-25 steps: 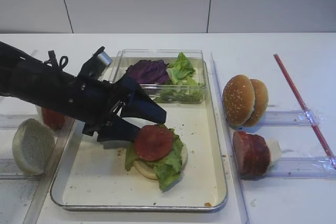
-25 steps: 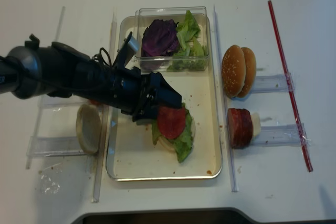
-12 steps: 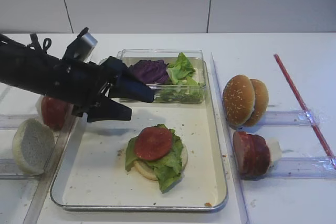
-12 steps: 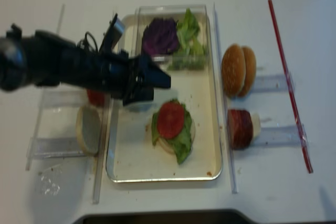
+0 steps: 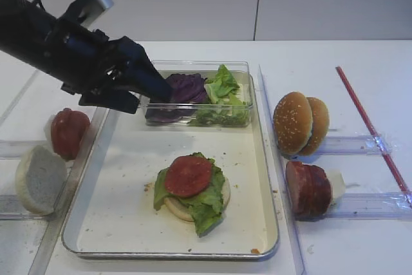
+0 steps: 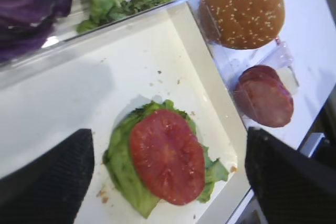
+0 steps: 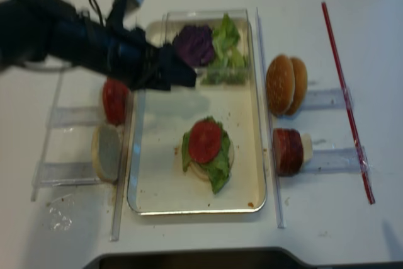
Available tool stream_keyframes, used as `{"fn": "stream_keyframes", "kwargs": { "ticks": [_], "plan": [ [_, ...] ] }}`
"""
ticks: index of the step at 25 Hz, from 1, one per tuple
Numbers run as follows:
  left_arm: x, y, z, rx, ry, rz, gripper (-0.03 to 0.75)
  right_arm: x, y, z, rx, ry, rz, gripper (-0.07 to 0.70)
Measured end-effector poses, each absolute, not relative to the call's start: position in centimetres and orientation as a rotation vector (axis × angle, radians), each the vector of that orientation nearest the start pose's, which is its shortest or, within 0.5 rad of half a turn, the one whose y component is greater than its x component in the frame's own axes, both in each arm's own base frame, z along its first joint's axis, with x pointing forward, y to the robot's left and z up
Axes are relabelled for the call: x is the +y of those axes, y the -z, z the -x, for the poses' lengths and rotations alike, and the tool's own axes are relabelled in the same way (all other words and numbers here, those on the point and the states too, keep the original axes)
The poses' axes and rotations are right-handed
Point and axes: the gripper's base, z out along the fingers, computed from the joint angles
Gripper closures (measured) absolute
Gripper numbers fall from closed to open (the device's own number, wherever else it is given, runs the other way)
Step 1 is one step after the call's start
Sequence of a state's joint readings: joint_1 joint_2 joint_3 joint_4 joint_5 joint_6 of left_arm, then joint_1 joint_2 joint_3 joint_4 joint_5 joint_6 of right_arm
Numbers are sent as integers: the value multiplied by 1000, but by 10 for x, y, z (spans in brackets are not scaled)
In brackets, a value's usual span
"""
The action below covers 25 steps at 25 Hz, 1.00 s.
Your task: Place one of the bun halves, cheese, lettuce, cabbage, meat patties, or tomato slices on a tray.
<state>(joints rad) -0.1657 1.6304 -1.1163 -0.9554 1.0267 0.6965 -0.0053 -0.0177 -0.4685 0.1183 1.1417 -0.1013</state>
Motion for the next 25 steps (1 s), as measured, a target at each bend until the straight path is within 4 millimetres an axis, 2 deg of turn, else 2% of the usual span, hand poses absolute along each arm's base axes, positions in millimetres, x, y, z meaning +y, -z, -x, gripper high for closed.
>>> {"fn": "stream_keyframes", "kwargs": {
  "ticks": [7,12,21,25],
  "plan": [
    [-105,-289,-305,2623,880,-514,173,10,-263,8,2131,-79,113,15],
    [-93,-303,-299,2677,701,-511,173,10,-263,8,2131,-81,110,15],
    [-59,-303,-289,2851,264,-394,173,10,-263,8,2131,-81,110,15],
    [-53,-302,-289,2877,184,-376,173,10,-263,8,2131,-81,110,15]
  ]
}}
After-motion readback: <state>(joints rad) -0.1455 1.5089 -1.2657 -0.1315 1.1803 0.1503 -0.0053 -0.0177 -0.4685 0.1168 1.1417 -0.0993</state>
